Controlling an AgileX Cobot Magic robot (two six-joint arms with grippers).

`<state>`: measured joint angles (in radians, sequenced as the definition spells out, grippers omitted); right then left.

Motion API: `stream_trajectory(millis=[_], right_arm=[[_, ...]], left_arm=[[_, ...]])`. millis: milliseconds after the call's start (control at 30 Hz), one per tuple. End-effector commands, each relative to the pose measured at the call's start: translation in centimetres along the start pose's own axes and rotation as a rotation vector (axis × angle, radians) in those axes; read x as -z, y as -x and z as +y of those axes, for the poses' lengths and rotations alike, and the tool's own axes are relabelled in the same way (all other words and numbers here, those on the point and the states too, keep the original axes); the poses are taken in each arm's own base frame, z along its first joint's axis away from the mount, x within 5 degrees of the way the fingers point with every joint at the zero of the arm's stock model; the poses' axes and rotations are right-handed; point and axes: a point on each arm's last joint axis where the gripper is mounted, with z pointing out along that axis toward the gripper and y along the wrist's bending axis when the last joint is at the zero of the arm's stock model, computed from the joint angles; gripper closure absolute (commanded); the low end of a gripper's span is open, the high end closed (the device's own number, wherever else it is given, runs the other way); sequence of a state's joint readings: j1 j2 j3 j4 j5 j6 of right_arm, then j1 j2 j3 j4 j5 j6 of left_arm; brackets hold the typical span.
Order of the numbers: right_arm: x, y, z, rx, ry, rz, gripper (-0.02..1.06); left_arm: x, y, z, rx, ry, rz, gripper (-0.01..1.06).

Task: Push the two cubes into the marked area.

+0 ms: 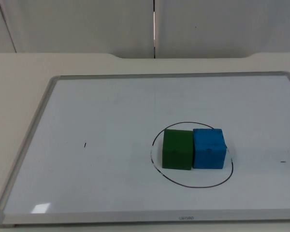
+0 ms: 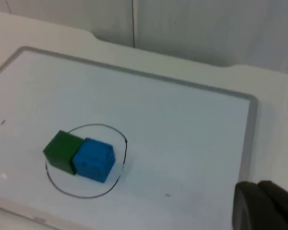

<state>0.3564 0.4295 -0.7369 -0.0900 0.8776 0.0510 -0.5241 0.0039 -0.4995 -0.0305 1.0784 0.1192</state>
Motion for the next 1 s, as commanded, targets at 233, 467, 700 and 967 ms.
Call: stream_trajectory(millis=[233,467,700,967], right_arm=[[2.1,-3.6,0.3,-0.047,0.046,0.045,1.04],[4.9,-6.4,0.2,-0.037,0.052,-0.027,1.04],[4.9,-8.3,0.2,-0.034,0.05,-0.053,1.04],[3.6,-8.6,0.3,-0.005,0.051,-0.071,1.04]], left_arm=[[0.0,-0.1,0.0,0.006,0.001,-0.002,1.05],[0.0,-0.1,0.0,0.006,0.001,-0.002,1.05],[0.0,-0.1,0.0,0.006,0.001,-0.002,1.05],[0.0,-0.1,0.0,0.006,0.001,-0.002,1.05]])
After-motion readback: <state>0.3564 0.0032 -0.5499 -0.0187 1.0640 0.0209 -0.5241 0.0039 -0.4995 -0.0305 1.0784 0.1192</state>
